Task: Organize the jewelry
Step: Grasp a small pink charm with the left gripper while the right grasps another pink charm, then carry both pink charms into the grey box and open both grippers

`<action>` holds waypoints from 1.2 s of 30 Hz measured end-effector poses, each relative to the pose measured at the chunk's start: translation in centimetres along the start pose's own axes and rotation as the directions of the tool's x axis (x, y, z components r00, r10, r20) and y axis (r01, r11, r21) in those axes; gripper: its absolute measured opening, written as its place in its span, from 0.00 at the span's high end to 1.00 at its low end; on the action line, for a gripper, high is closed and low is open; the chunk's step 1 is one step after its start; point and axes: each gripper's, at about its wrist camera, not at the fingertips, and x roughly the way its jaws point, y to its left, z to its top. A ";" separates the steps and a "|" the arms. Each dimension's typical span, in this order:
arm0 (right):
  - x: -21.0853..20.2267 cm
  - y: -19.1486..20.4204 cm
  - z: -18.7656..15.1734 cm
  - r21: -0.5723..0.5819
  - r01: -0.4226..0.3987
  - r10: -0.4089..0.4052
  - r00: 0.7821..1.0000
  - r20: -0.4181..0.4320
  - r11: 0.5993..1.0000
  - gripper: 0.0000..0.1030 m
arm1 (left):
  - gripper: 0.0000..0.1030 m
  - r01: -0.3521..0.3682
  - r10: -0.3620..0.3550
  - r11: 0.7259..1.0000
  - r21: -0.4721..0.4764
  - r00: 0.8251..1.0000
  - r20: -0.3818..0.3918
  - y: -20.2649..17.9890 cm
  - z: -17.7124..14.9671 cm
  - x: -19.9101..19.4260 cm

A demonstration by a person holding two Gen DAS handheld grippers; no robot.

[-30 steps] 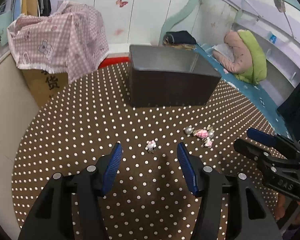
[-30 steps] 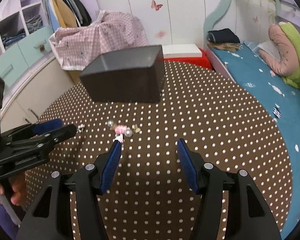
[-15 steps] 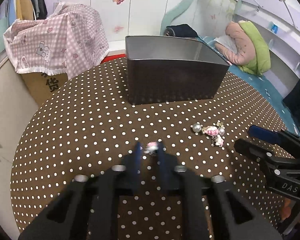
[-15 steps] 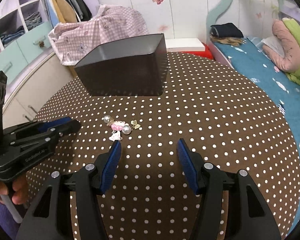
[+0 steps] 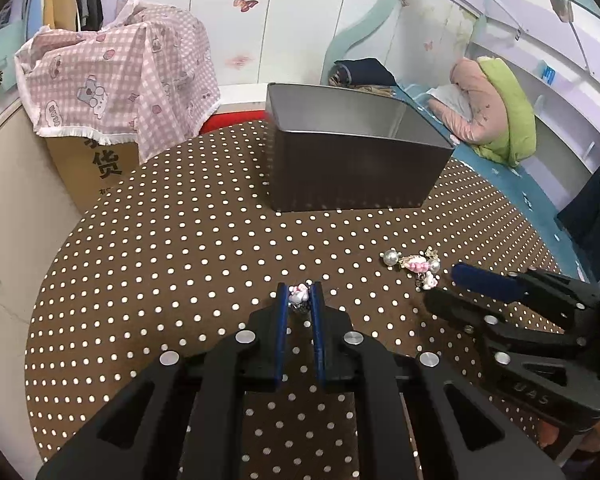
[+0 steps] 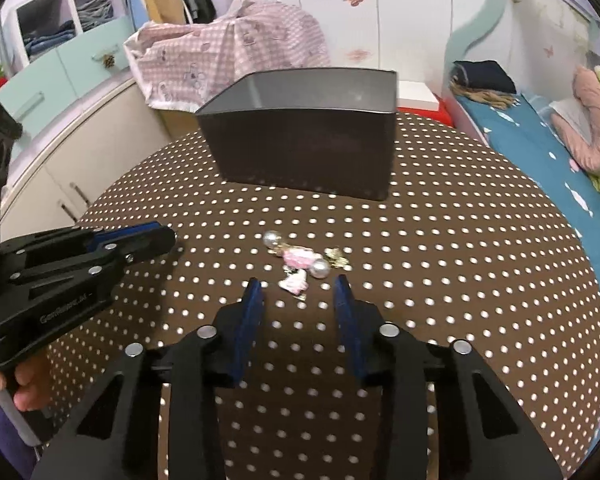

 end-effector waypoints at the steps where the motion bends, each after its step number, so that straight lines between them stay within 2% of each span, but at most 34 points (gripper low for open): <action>1: 0.2 0.2 0.2 -0.002 0.005 -0.005 1.000 0.000 1.000 0.67 | 0.91 0.003 -0.003 1.000 0.000 1.000 0.000 0.0 0.0 -0.1; 5: 0.9 0.8 0.5 -0.010 0.013 -0.013 1.000 -0.014 1.000 0.77 | 0.91 0.006 -0.006 1.000 -0.002 1.000 0.004 0.2 -0.1 -0.4; 8: 1.2 1.4 0.5 -0.034 0.055 -0.056 0.998 -0.010 0.998 0.85 | 0.91 0.012 -0.012 1.000 -0.008 1.000 0.006 0.4 0.0 -0.5; 13: 0.6 0.9 0.3 -0.029 0.058 -0.058 0.998 -0.007 0.998 0.85 | 0.91 0.032 -0.032 0.999 -0.019 0.999 0.021 0.6 0.2 -1.2; 25: -6.2 -1.7 2.9 0.033 -0.047 0.043 0.991 0.125 0.998 0.85 | 0.91 0.119 -0.119 0.993 0.003 0.988 0.096 -0.6 2.9 -4.3; 36: -7.4 -2.9 8.4 0.040 -0.044 0.035 0.976 0.213 0.998 0.85 | 0.91 0.147 -0.151 0.988 0.043 0.980 0.128 -2.2 9.2 -3.7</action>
